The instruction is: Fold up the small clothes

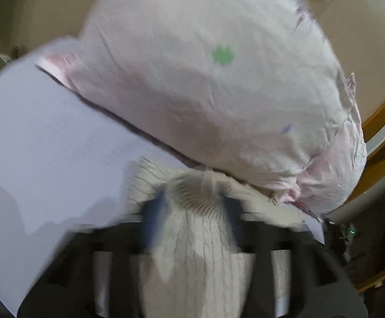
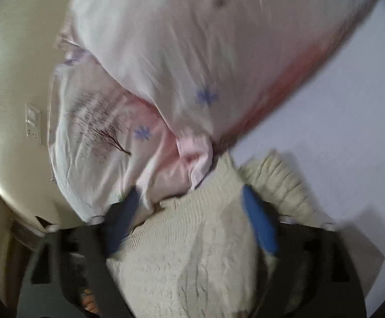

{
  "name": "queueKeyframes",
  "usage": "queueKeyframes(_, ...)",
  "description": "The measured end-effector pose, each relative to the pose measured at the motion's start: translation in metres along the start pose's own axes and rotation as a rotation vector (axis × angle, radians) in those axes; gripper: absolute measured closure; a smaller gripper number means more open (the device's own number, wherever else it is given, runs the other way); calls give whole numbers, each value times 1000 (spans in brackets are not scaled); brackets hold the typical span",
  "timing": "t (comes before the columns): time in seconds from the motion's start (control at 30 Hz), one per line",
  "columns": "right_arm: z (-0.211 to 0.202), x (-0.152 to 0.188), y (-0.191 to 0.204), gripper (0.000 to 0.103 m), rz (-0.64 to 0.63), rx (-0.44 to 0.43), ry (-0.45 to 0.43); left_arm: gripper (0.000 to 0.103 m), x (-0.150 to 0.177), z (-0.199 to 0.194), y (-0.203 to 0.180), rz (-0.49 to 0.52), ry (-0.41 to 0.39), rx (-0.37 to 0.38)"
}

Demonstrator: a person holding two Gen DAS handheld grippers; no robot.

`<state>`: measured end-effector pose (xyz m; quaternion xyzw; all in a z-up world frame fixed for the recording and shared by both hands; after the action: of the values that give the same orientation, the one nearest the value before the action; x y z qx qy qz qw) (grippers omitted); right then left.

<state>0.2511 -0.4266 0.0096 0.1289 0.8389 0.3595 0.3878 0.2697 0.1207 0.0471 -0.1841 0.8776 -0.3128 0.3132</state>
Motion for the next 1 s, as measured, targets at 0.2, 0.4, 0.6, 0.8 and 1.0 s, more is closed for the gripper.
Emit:
queueKeyframes(0.2,-44,-5,9,2,-104,-7,-146,20,23,-16,22,31,81,-83)
queueKeyframes(0.4,-34,2,1,2,-78,-5,-79,36,41,1,43,-38,185,-82)
queueKeyframes(0.6,-29,-2,1,2,-52,-22,-67,81,51,2,56,-185,190,-30)
queueKeyframes(0.8,-31,-6,-4,2,-13,-52,-56,88,53,-15,29,-385,194,282)
queueKeyframes(1.0,-55,-19,-3,2,-50,7,-126,87,74,-1,-126,-138,264,562)
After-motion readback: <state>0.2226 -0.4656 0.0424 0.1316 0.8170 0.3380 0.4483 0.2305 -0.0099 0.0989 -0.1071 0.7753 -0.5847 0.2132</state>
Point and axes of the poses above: each gripper's, at about its wrist camera, not at the fingertips, and z roughly the way its jaws point, y to its left, x to its underside, the point moved 1 cm from there along z, roughly the way its jaws point, and after that the axes turned 13 degrees about -z, right-handed, at the moved point
